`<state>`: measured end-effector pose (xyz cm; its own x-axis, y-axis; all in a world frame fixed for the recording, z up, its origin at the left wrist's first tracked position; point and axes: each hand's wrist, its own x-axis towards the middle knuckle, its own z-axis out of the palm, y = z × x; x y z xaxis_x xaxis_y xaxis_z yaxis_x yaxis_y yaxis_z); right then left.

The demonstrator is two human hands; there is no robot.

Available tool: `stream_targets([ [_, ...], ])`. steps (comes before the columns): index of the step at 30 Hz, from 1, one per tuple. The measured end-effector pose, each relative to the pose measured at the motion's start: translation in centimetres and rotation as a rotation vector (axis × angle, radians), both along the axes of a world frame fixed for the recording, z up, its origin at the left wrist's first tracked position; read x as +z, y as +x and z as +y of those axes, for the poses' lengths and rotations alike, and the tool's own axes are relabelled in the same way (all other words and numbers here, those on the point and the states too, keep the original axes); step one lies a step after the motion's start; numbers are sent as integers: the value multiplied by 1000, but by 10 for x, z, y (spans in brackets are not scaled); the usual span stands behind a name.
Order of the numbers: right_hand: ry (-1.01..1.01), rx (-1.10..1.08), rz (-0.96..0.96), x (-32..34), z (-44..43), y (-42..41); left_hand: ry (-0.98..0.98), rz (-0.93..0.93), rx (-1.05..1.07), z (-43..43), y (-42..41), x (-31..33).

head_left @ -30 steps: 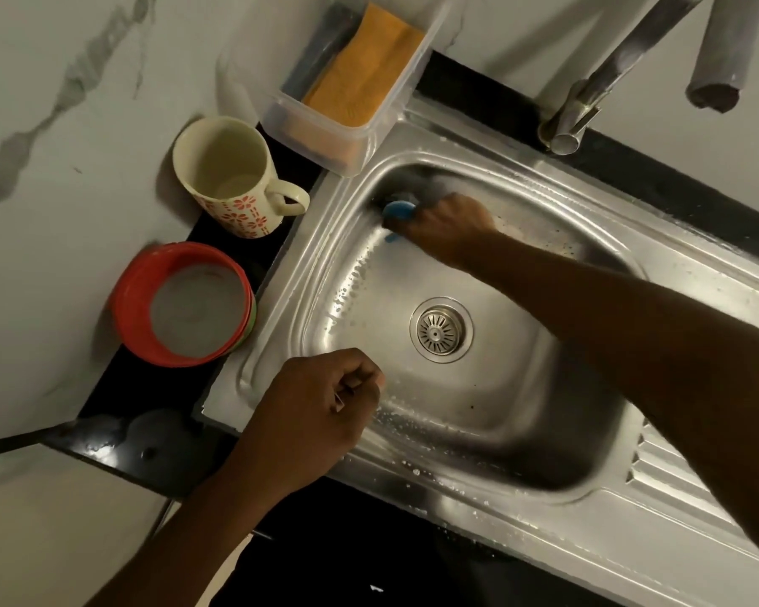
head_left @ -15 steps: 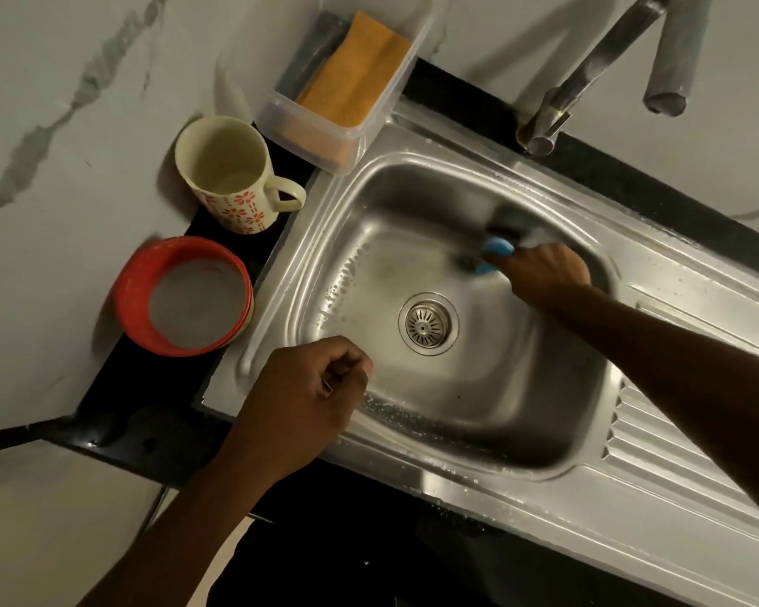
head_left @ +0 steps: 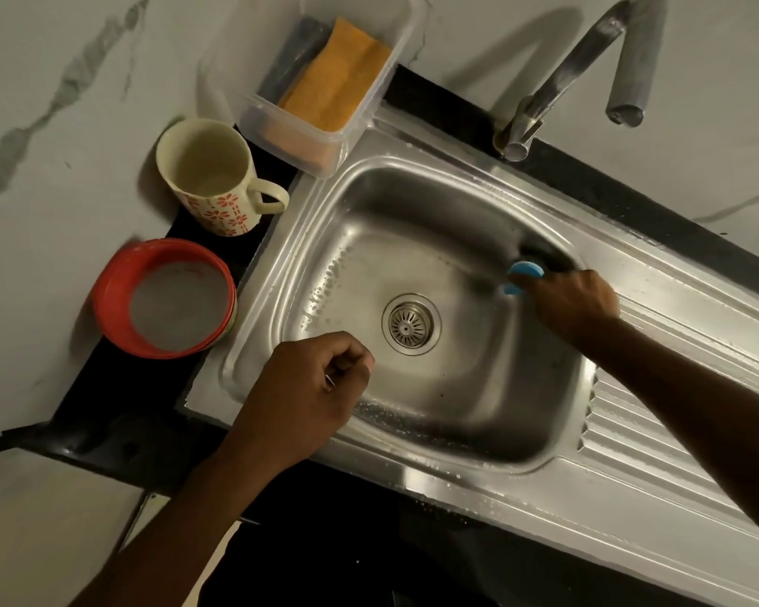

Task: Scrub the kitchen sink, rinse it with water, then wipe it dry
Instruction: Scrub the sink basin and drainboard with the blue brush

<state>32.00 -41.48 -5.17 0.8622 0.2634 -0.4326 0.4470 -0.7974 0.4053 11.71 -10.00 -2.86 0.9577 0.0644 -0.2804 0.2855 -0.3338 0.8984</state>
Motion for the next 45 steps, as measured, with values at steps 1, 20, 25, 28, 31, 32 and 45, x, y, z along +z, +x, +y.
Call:
stream_targets([
  [1, -15, 22, -15, -2, 8, 1, -1, -2, -6, -1, 0, 0],
  [20, -14, 63, -36, 22, 58, 15, -2, -1, -64, -22, 1, 3],
  [25, 149, 188, -39, 2, 126, 36, 7, 36, -60, -19, -5, 2],
  [28, 107, 71, 6, -3, 85, 34, 14, 35, -55, -17, -5, 1],
  [31, 29, -40, 91, -9, 21, 16, -5, 29, -37, -18, -5, 1],
  [32, 13, -61, 98, -13, 11, 11, -11, 32, -34, -18, -5, 1],
  [45, -103, -86, 130, -28, 29, 3, -26, 48, -40, -22, -7, -8],
])
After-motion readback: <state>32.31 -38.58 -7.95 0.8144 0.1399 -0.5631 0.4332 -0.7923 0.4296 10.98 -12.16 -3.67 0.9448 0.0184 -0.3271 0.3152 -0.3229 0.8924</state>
